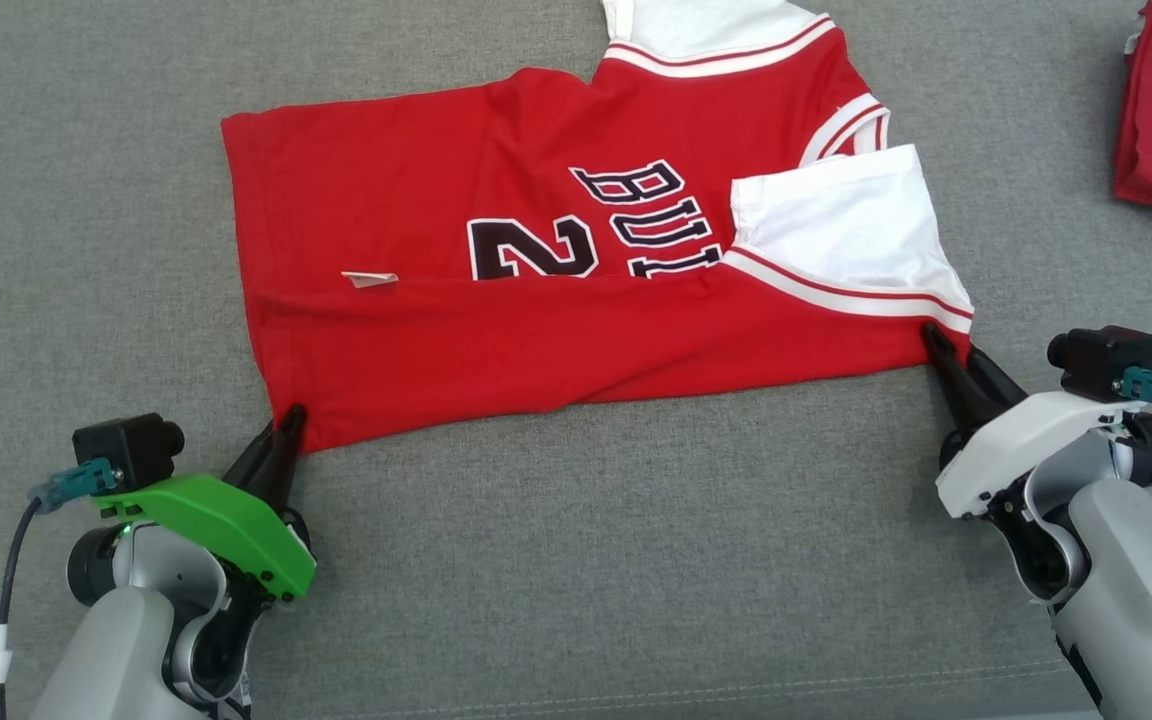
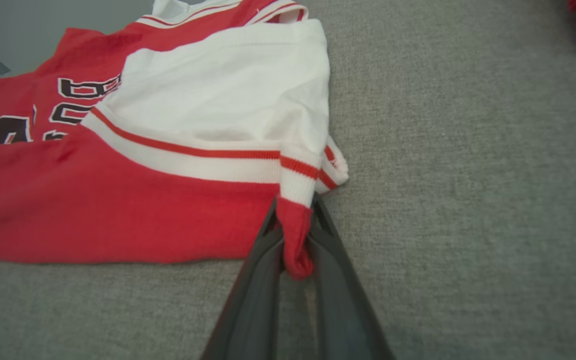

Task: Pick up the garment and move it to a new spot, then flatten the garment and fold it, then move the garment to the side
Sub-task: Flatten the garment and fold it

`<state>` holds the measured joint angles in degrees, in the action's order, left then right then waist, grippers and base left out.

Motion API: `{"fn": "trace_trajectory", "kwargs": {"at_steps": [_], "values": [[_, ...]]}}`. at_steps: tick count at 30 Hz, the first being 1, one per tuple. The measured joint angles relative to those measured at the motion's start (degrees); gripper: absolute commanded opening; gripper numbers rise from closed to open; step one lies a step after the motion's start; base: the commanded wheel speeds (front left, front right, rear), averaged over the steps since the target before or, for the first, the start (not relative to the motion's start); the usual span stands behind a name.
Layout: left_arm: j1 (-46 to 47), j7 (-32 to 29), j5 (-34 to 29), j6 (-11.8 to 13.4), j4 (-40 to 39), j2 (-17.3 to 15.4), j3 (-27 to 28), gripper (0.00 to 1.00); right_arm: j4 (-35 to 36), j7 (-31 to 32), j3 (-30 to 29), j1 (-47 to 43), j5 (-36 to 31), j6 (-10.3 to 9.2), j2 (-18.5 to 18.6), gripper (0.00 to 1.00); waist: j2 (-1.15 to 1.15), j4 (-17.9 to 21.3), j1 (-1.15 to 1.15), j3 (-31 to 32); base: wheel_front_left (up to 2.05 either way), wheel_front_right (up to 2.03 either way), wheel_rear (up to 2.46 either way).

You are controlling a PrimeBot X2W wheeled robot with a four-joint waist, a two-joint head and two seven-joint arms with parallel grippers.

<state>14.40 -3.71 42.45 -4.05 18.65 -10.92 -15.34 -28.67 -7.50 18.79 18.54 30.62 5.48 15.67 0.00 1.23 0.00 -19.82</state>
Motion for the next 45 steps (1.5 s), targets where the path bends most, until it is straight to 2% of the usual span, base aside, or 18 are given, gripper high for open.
{"fn": "trace_trajectory", "kwargs": {"at_steps": [14,27,38,45], "values": [[-3.4,-4.9,4.3,-1.5,-2.6,-2.3,0.1,0.0,0.6,1.1,0.1,-0.8,1.5,1.08,4.1,0.0,0.0,-0.1,0.0,2.8,0.0,0.0,0.0],[-11.8,-7.9,7.4,-1.5,-9.1,-4.4,1.0,0.0,6.2,2.4,1.3,-8.6,4.0,1.58,6.4,0.0,0.0,-0.1,0.0,6.0,0.0,0.0,0.0],[-18.6,-8.9,9.4,0.3,-14.4,-5.2,2.5,0.0,11.9,3.5,0.6,-17.4,6.8,1.58,8.0,0.0,0.0,0.0,0.0,6.5,0.0,0.0,0.0],[-20.5,-8.6,9.7,1.3,-15.9,-4.8,2.6,0.0,13.3,4.0,0.1,-18.0,7.2,1.51,8.3,0.0,0.0,0.3,0.0,6.0,0.0,0.0,0.0]]}}
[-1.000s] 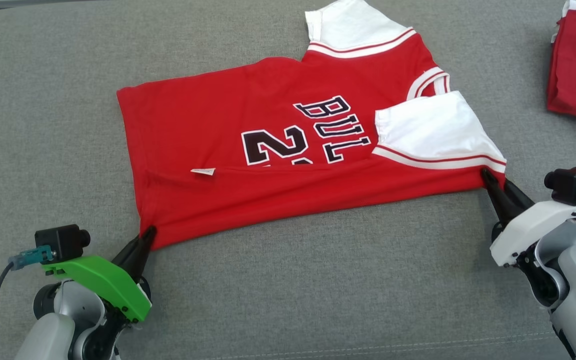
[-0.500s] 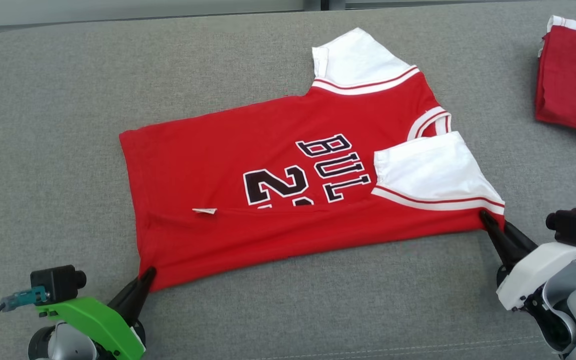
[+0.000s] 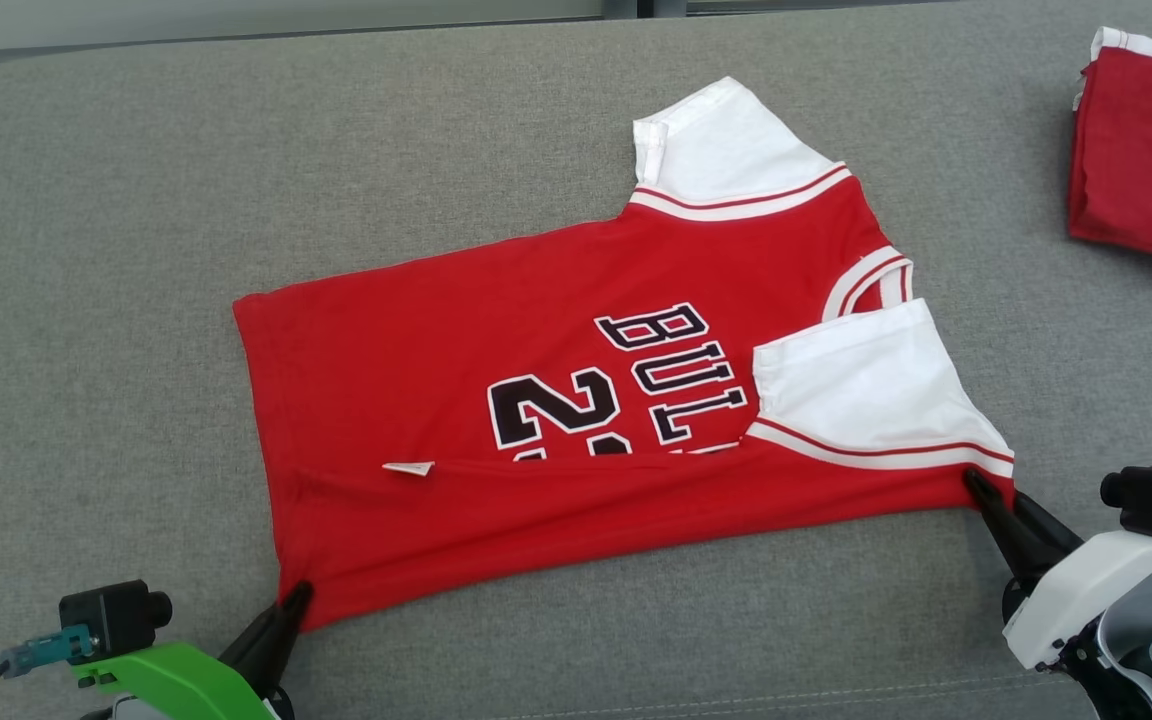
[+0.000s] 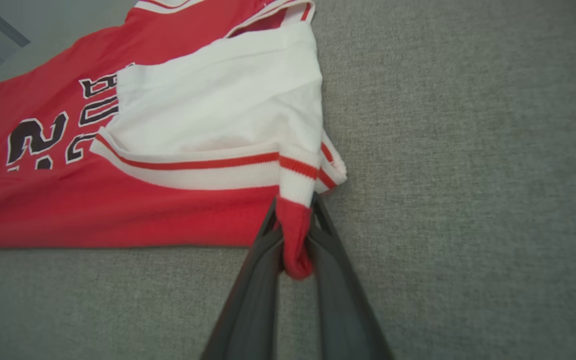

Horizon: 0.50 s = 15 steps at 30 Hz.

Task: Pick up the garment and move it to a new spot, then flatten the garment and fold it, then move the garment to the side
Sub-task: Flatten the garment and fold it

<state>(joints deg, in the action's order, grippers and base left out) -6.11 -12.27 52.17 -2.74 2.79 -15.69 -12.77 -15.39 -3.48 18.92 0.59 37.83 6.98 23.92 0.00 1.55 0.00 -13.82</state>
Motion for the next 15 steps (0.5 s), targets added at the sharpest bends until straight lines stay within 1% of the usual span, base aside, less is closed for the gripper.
{"fn": "trace_trajectory", "kwargs": {"at_steps": [3,4,5,6,7,8,9,10,11,13,15], "values": [[0.1,0.6,-1.0,0.3,-0.2,0.1,-0.3,0.0,0.1,0.5,0.0,0.0,0.0,-0.14,0.1,0.0,0.0,-0.2,0.0,-0.3,0.0,0.0,0.0],[0.2,0.8,-1.1,0.3,-0.2,0.4,-0.5,0.0,0.2,0.5,0.0,0.0,0.0,-0.54,0.1,0.07,0.0,-0.4,0.0,-0.4,0.0,0.0,0.0],[0.3,0.8,-1.1,0.3,-0.1,0.6,-0.8,0.0,0.2,0.6,0.1,0.0,0.0,-0.53,0.1,0.13,0.0,-0.6,0.0,-0.5,0.0,0.0,0.0],[0.3,0.8,-1.5,0.3,-0.1,0.7,-1.0,0.0,0.2,1.0,0.1,0.0,0.0,-0.53,0.1,0.2,0.0,-0.7,0.0,-0.6,0.0,0.0,0.0],[0.3,1.3,-1.6,0.3,0.1,0.8,-0.9,0.0,0.4,1.1,0.3,0.0,0.0,-0.55,0.1,0.36,0.0,-0.9,0.0,-0.6,0.0,0.0,0.0],[0.3,1.4,-1.7,0.3,0.2,1.0,-1.0,0.0,0.4,1.1,0.3,0.0,-0.1,-0.73,0.0,0.42,0.0,-1.0,0.0,-0.7,0.0,0.0,0.0],[0.3,1.6,-1.9,0.4,0.2,1.3,-1.0,0.02,0.5,1.3,0.5,0.0,-0.1,-1.04,0.0,0.48,0.0,-1.2,0.0,-0.7,0.0,0.0,0.0],[0.3,1.6,-1.9,0.4,0.2,1.3,-1.0,0.13,0.5,1.3,0.5,0.0,-0.1,-1.04,0.0,0.75,0.0,-1.2,0.0,-0.7,0.0,0.0,0.0],[0.3,1.9,-2.0,0.5,0.3,1.7,-1.0,0.28,0.6,1.5,0.6,0.0,-0.1,-1.05,0.0,1.0,0.0,-1.2,0.0,-0.8,0.0,0.0,0.0],[0.3,2.3,-2.0,0.8,0.5,2.5,-1.2,0.48,0.8,1.6,0.8,0.0,-0.2,-1.1,-0.1,1.0,0.0,-1.3,0.0,-0.8,0.0,0.0,0.0],[0.3,2.6,-2.1,0.8,0.6,2.5,-1.5,0.95,1.0,1.6,1.0,0.0,-0.4,-1.25,-0.1,1.0,0.0,-1.4,0.0,-0.8,0.0,0.0,0.0]]}}
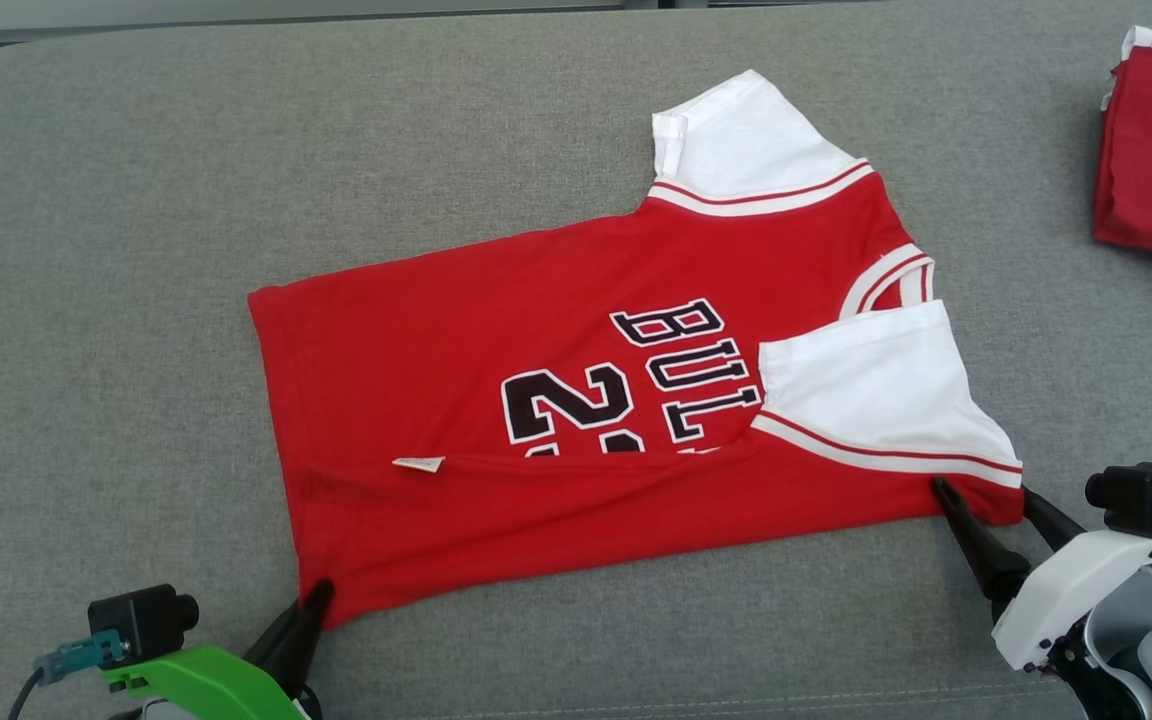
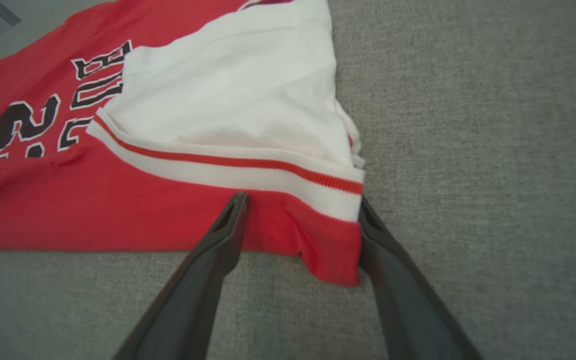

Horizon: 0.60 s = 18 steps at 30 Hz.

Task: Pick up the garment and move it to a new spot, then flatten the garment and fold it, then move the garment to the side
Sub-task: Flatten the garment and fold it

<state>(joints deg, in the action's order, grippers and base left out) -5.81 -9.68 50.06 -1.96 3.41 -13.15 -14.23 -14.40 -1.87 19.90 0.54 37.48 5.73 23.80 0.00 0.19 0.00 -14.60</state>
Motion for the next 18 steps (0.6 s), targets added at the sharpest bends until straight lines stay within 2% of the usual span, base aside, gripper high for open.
{"fn": "trace_trajectory", "kwargs": {"at_steps": [1,2,5,10,18], "values": [[0.0,0.2,-0.1,0.1,0.1,0.0,0.0,0.95,0.2,0.1,0.1,0.0,-0.2,-0.37,0.0,1.0,0.0,0.0,0.0,0.0,0.0,0.0,0.0],[0.0,0.4,-0.5,0.3,0.2,0.0,-0.1,1.0,0.3,0.4,0.1,0.0,-0.2,-0.46,0.0,1.0,0.0,-0.1,0.0,0.1,0.0,0.0,0.0],[0.0,0.7,-1.2,0.5,0.6,-0.1,0.0,1.0,0.7,0.4,-0.1,-0.1,-0.2,-1.01,0.2,1.0,0.0,-0.1,0.0,0.2,0.0,0.0,0.0],[0.0,1.8,-2.4,1.3,0.3,-2.1,1.5,1.0,2.5,0.7,-2.1,-0.2,-0.5,-2.26,2.6,1.0,0.0,0.1,0.0,0.7,0.0,0.0,0.0],[1.1,2.0,-4.2,2.0,-4.6,-5.5,3.7,1.0,7.3,1.6,-5.3,0.9,-0.5,-2.9,6.1,1.0,0.0,0.3,0.0,0.2,0.0,0.0,0.0]]}}
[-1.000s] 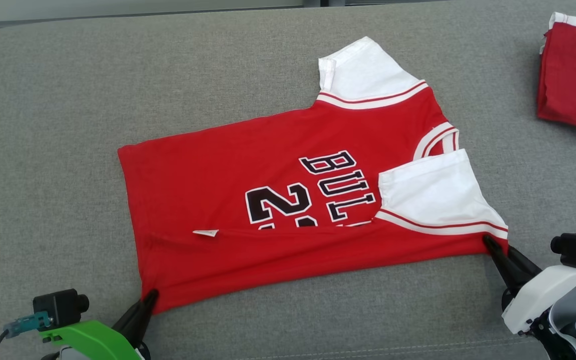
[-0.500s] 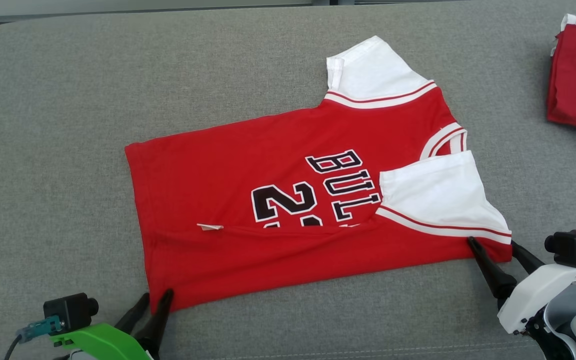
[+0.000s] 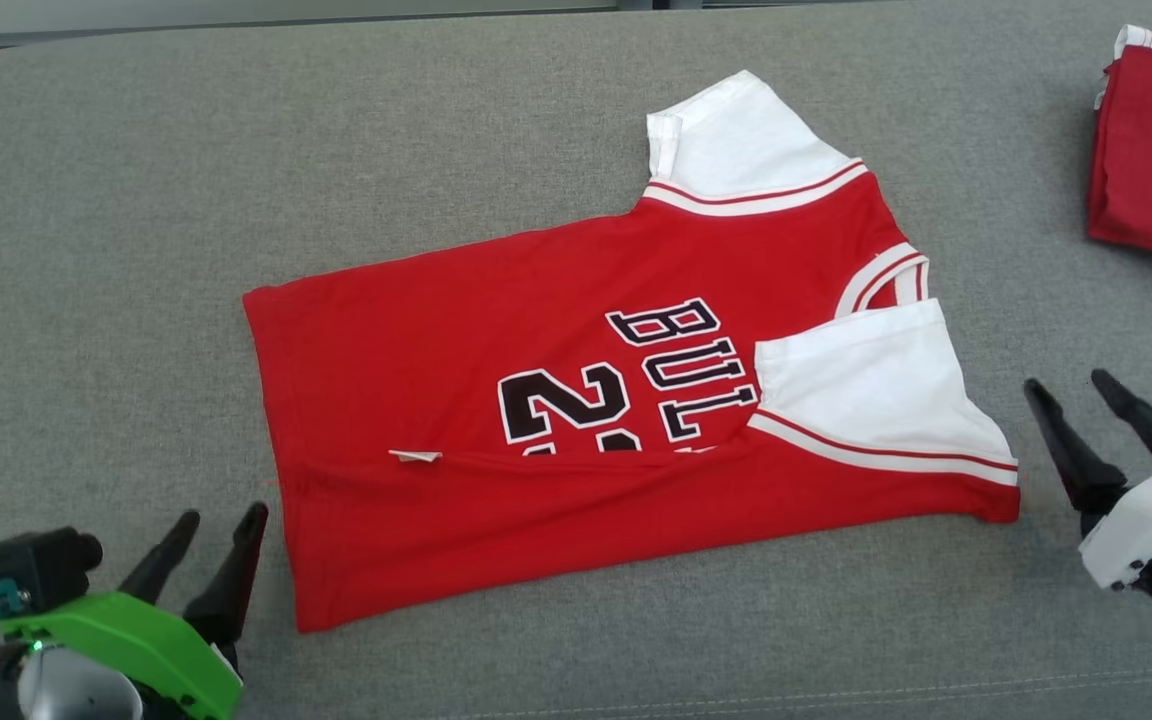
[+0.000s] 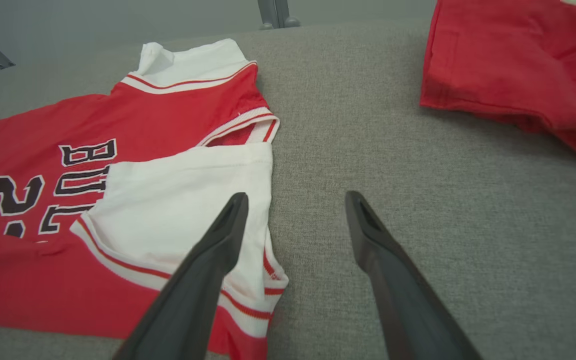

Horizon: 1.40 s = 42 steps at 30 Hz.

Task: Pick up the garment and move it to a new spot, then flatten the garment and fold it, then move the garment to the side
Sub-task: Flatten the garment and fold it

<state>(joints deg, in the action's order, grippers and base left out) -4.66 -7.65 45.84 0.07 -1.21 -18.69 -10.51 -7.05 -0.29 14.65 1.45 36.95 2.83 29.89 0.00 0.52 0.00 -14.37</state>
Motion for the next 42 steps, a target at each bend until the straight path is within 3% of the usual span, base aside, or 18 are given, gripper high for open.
{"fn": "trace_trajectory", "kwargs": {"at_steps": [7,12,16,31,42], "values": [[9.7,-5.6,-0.9,-0.1,-4.4,-5.0,-0.1,1.0,4.2,4.4,-1.4,10.0,0.0,0.03,2.8,1.0,0.0,-0.4,0.0,-3.0,0.0,0.0,0.0],[16.4,-12.7,3.1,-1.1,-5.3,-5.6,-1.0,1.0,4.9,9.9,-0.7,20.1,0.0,0.1,3.1,1.0,0.0,-0.7,0.0,-6.3,0.0,0.0,0.0],[21.7,-16.1,2.3,-1.1,-6.5,-8.4,-1.0,1.0,5.0,13.4,0.4,27.7,-0.1,0.11,2.9,1.0,0.0,-1.0,0.0,-9.3,0.0,0.0,0.0],[32.1,-21.1,2.8,-0.3,-0.1,-6.0,-2.9,1.0,0.2,20.3,3.1,43.2,-2.9,0.18,3.3,1.0,0.0,-2.7,0.01,-19.5,0.0,0.0,0.0],[37.1,-21.1,2.8,-1.2,3.2,-0.9,-7.9,1.0,-6.3,22.1,4.7,46.9,-4.3,0.57,2.1,1.0,0.0,-6.3,0.0,-21.2,0.0,0.0,0.0]]}}
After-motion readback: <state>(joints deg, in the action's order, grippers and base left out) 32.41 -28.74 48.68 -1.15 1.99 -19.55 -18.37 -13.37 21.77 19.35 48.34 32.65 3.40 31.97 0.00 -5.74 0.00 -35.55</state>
